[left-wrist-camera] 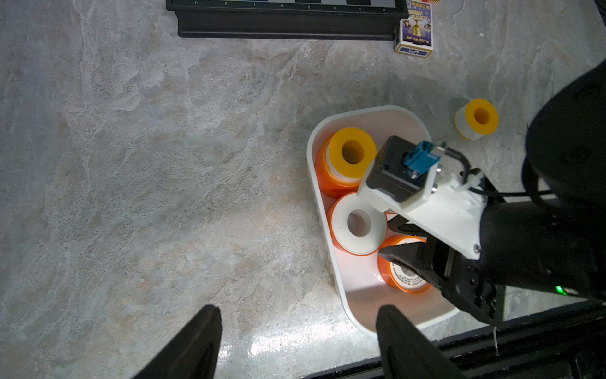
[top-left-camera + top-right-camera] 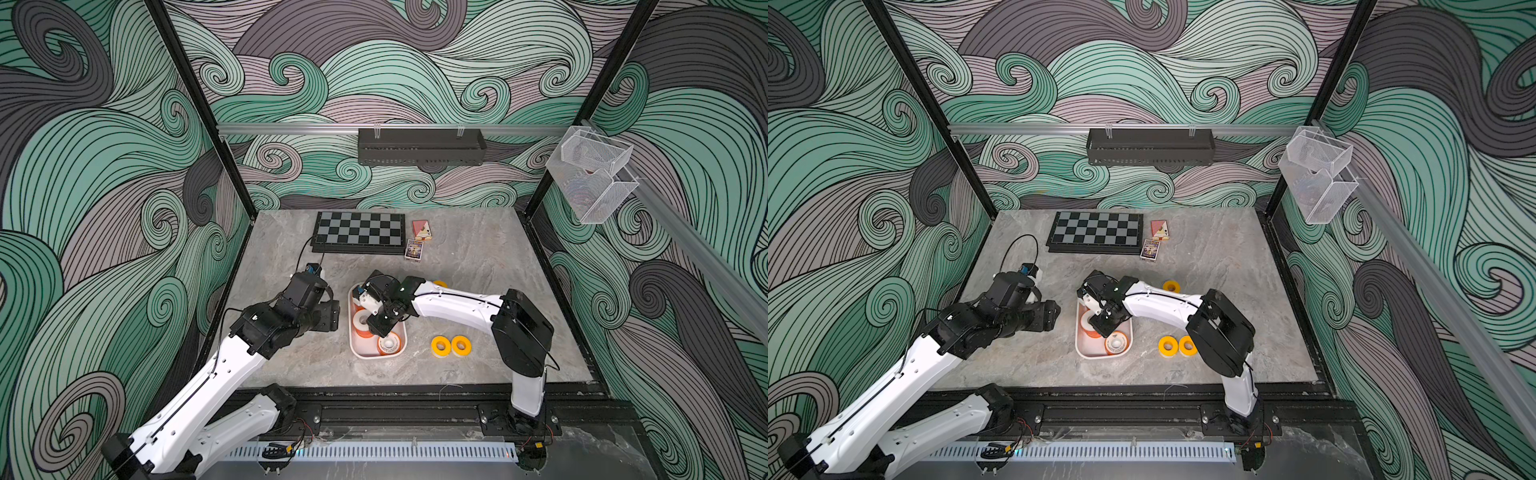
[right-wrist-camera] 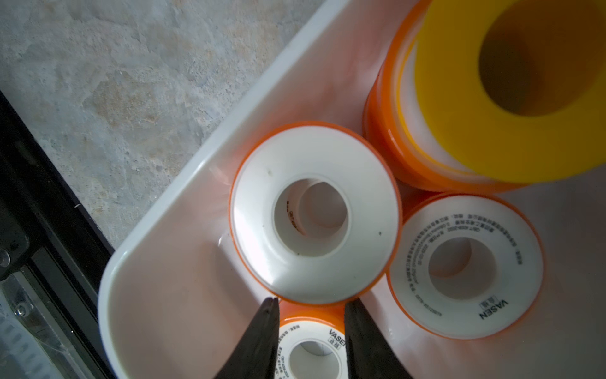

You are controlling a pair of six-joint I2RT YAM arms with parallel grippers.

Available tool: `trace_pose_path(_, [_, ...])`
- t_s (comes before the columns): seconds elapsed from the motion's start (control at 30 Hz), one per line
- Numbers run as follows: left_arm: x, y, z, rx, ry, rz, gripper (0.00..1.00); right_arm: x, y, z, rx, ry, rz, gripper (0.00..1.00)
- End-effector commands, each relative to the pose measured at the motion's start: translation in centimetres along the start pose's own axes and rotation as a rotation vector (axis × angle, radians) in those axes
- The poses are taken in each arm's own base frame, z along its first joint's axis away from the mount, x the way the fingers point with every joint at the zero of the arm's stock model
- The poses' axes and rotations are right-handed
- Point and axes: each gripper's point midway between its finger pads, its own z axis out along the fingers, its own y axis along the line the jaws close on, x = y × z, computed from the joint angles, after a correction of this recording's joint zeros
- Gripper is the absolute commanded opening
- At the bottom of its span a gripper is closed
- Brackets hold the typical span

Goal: Put the sealing tape into the storage box
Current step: Adjust the sealing tape in the storage box, then pick up the sealing tape at the center of the board.

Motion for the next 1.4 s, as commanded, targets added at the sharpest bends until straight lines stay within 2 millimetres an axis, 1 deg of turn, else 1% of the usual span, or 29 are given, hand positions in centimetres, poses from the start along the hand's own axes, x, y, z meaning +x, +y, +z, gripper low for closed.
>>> trace_pose_path(0.0, [0.5, 0.0, -0.1, 0.004, 0.015, 0.008, 0.78, -0.9, -0.3, -0.2, 0.018, -0.023, 0.003, 0.37])
trace_pose_path(0.1, [0.5, 0.0, -0.2, 0.005, 0.014, 0.008, 0.78, -0.9, -0.4, -0.4, 0.024, -0.025, 0.007, 0.37])
trace_pose_path(0.2, [0.4, 0.0, -0.2, 0.004, 0.01, 0.008, 0.78, -0.9, 0.0, -1.5, 0.007, -0.045, 0.008, 0.37])
trace_pose_path(0.3, [0.4, 0.0, -0.3, 0.006, 0.009, 0.007, 0.78, -0.8, 0.1, -3.7, 0.004, -0.089, 0.011, 0.39])
trace_pose_path(0.37, [0.5, -0.1, -0.2, 0.007, 0.013, 0.01, 0.78, -0.6, -0.4, -5.7, -0.004, -0.131, 0.039, 0.4])
trace_pose_path(0.43, [0.5, -0.2, -0.1, 0.013, 0.018, 0.011, 0.78, -0.1, -1.8, -7.5, 0.002, -0.166, 0.094, 0.42])
trace_pose_path(0.5, [0.6, -0.7, 0.1, 0.032, 0.031, 0.018, 0.79, 0.8, -3.8, -9.2, 0.03, -0.203, 0.168, 0.44])
trace_pose_path(0.57, [0.5, -1.7, 0.3, 0.077, 0.05, 0.029, 0.78, 2.6, -6.3, -10.4, 0.076, -0.223, 0.261, 0.46])
trace_pose_path(0.63, [0.5, -3.4, 0.4, 0.141, 0.082, 0.043, 0.76, 4.7, -8.8, -11.2, 0.106, -0.238, 0.378, 0.5])
trace_pose_path(0.7, [0.1, -4.9, 0.4, 0.168, 0.099, 0.067, 0.74, 7.1, -11.4, -11.7, 0.137, -0.25, 0.498, 0.53])
trace_pose_path(0.77, [-0.3, -7.1, 0.2, 0.198, 0.119, 0.112, 0.74, 9.9, -14.1, -12.0, 0.176, -0.273, 0.634, 0.54])
trace_pose_path(0.8, [-0.5, -8.1, 0.2, 0.202, 0.124, 0.137, 0.74, 11.1, -15.0, -12.1, 0.188, -0.285, 0.689, 0.55])
trace_pose_path(0.87, [-0.6, -10.8, 0.7, 0.218, 0.129, 0.205, 0.75, 13.7, -16.9, -12.2, 0.223, -0.312, 0.806, 0.56])
trace_pose_path(0.97, [0.5, -15.0, 2.7, 0.265, 0.192, 0.281, 0.78, 16.7, -18.6, -11.8, 0.264, -0.353, 0.917, 0.64])
trace_pose_path(1.03, [1.8, -17.7, 4.4, 0.289, 0.256, 0.317, 0.8, 18.5, -19.5, -11.8, 0.303, -0.361, 0.979, 0.68])
trace_pose_path(1.13, [3.9, -21.5, 6.8, 0.277, 0.34, 0.398, 0.8, 20.1, -20.7, -12.1, 0.331, -0.397, 1.067, 0.7])
trace_pose_path(1.17, [4.4, -22.7, 7.3, 0.268, 0.352, 0.435, 0.81, 20.7, -21.1, -12.1, 0.348, -0.408, 1.103, 0.74])
trace_pose_path(1.2, [4.9, -23.6, 8.0, 0.261, 0.366, 0.465, 0.81, 20.9, -21.5, -12.1, 0.34, -0.427, 1.132, 0.76])
trace_pose_path(1.27, [5.7, -25.5, 9.1, 0.252, 0.394, 0.515, 0.81, 21.9, -22.0, -11.7, 0.32, -0.446, 1.202, 0.76])
trace_pose_path(1.37, [6.9, -27.3, 10.8, 0.271, 0.436, 0.595, 0.83, 22.8, -22.6, -11.6, 0.32, -0.447, 1.265, 0.75])
